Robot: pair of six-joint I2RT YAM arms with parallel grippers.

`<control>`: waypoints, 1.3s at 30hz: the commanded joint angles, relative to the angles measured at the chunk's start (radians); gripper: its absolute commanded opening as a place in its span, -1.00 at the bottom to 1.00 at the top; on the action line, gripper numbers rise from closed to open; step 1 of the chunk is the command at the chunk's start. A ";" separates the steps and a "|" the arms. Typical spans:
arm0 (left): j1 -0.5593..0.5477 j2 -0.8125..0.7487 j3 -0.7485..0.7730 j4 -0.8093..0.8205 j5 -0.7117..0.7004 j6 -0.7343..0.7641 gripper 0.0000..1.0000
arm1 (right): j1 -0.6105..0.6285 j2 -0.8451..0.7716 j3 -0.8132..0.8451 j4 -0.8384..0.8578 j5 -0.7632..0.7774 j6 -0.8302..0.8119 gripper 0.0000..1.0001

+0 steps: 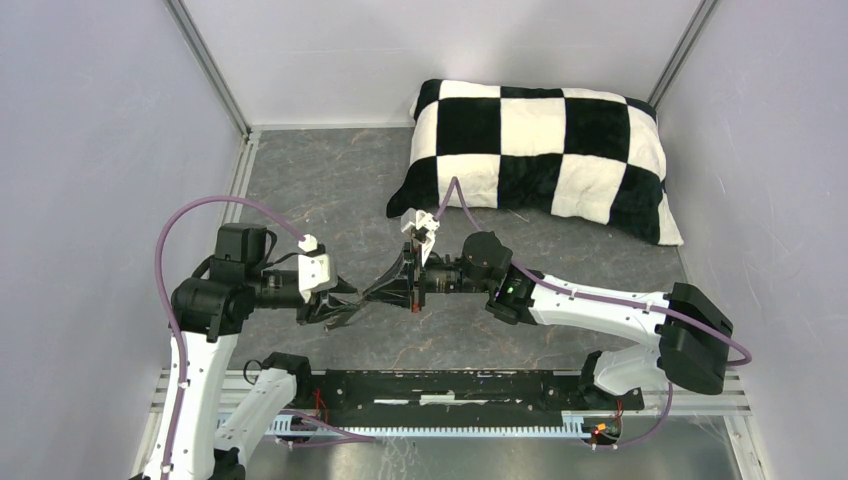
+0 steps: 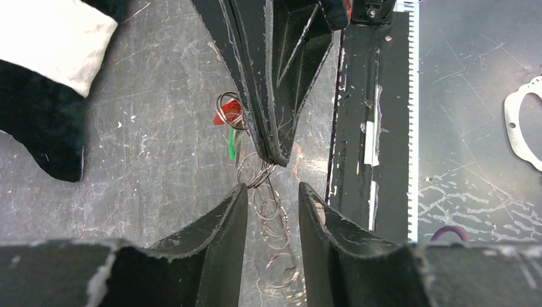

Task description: Put the keys on the keyring

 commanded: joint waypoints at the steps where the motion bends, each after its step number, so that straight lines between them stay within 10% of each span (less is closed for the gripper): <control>1: -0.002 0.002 0.006 0.006 0.049 0.001 -0.16 | 0.007 0.005 0.044 0.066 -0.022 0.015 -0.99; 27: -0.002 0.005 0.012 -0.083 0.056 0.100 -0.96 | 0.018 0.033 0.143 -0.053 -0.005 -0.004 -0.99; 39: -0.002 -0.025 0.018 -0.020 0.100 0.082 -0.95 | -0.020 -0.190 0.139 -0.407 0.095 -0.340 -0.07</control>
